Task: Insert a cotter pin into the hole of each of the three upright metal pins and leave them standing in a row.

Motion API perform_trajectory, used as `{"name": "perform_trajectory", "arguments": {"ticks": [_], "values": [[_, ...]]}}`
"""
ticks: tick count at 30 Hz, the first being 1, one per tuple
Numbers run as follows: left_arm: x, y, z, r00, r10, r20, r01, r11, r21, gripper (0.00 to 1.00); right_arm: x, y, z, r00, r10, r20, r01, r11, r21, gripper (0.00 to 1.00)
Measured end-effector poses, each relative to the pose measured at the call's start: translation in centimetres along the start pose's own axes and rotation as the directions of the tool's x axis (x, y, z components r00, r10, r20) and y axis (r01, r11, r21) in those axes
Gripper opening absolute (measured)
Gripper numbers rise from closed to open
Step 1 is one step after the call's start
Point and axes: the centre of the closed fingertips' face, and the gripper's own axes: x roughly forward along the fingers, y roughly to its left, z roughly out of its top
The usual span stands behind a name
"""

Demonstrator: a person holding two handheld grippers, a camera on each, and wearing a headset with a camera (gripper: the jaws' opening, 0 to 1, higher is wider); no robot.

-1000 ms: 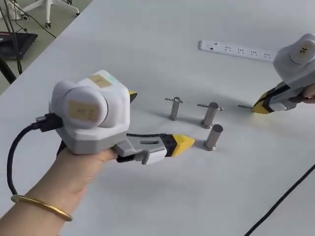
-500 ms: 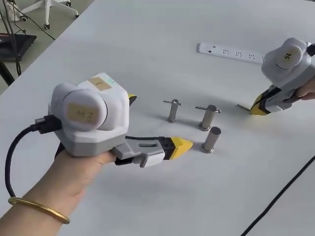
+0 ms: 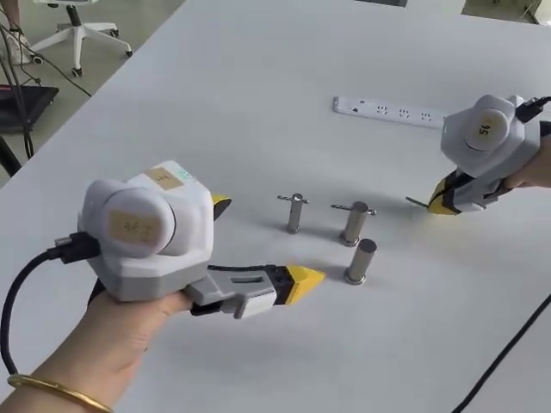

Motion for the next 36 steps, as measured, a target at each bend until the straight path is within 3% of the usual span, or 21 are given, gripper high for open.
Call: {"name": "perform_trajectory", "arguments": {"ticks": [2,13,19,26,36], "values": [[-0.1,0.0,0.0,1.0000,0.001,-0.001,-0.001,1.000,-0.001,0.84,-0.7,0.3,0.4,0.9999,-0.014,-0.001,0.014,0.999,-0.043,0.00],[-0.7,-0.2,1.5,0.9998,-0.011,0.017,0.011,1.000,-0.019,0.77,-3.9,2.1,3.3,0.9932,-0.042,0.109,0.050,0.996,-0.072,0.00],[-0.5,-0.6,2.3,0.9990,-0.036,0.027,0.037,0.998,-0.053,0.69,-5.8,3.8,5.5,0.9808,-0.050,0.189,0.066,0.994,-0.081,0.00],[0.3,-1.8,2.7,0.9956,-0.094,-0.003,0.094,0.994,-0.047,0.59,-6.8,5.7,7.7,0.9666,-0.039,0.254,0.065,0.993,-0.097,0.00],[1.9,-3.4,3.3,0.9880,-0.154,-0.018,0.151,0.984,-0.093,0.44,-7.5,8.3,9.7,0.9510,-0.015,0.309,0.060,0.989,-0.136,0.00]]}}
